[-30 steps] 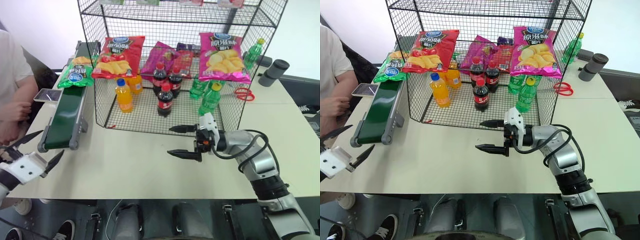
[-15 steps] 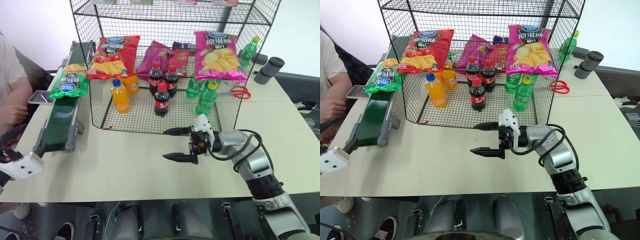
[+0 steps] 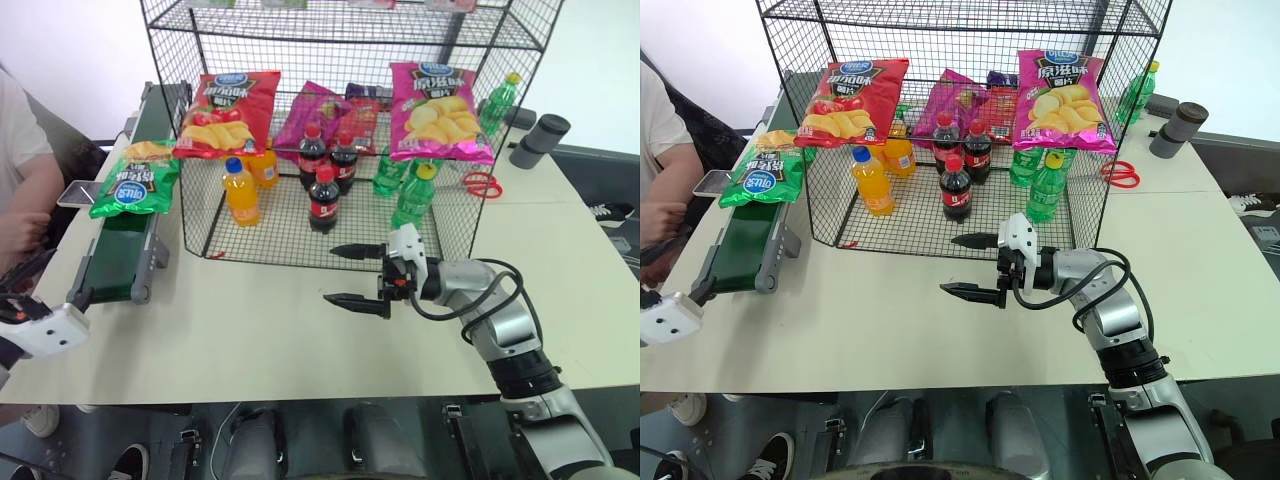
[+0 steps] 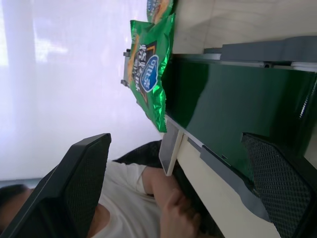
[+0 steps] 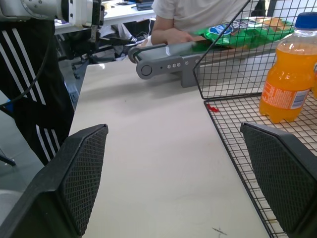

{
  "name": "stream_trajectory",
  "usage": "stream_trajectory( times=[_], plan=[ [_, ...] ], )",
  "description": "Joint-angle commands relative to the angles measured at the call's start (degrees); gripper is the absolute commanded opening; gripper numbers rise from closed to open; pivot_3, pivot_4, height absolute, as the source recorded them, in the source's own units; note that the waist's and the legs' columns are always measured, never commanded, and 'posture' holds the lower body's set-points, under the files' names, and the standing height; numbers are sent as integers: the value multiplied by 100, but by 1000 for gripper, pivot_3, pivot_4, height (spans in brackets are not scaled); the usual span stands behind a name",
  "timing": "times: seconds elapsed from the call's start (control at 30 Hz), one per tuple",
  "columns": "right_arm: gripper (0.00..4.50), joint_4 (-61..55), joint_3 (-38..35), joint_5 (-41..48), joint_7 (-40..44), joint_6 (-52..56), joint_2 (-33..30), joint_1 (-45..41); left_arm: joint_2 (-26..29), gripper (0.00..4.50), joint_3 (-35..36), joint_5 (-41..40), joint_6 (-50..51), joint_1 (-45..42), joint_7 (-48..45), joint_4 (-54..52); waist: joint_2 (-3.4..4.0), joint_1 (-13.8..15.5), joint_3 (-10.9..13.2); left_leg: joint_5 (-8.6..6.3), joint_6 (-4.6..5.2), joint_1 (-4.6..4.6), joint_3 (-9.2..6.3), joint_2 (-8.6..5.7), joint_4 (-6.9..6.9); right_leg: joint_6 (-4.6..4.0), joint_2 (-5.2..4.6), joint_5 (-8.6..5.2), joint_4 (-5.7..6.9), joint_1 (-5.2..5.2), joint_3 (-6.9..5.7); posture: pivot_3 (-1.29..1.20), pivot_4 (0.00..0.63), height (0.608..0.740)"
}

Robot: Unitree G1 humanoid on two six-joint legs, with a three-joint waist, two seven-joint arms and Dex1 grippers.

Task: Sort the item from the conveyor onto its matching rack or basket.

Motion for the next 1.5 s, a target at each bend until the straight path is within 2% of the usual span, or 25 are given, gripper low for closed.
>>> stream_trajectory(
  times=[0.03,1.5],
  plan=[
    [4469,-118,-106,12,-32,-99,9,-19,85,4500,-95,-87,6,-80,95,-22,0,5,0,0,0,0,1,0,1,0,0,0,1,0,-6,0,150,740],
    [4469,-240,-246,-42,-117,-66,-198,40,266,4500,-862,-79,149,-620,264,276,-4,17,-2,1,1,2,22,3,19,4,14,2,16,-2,-15,0,150,740]
  ],
)
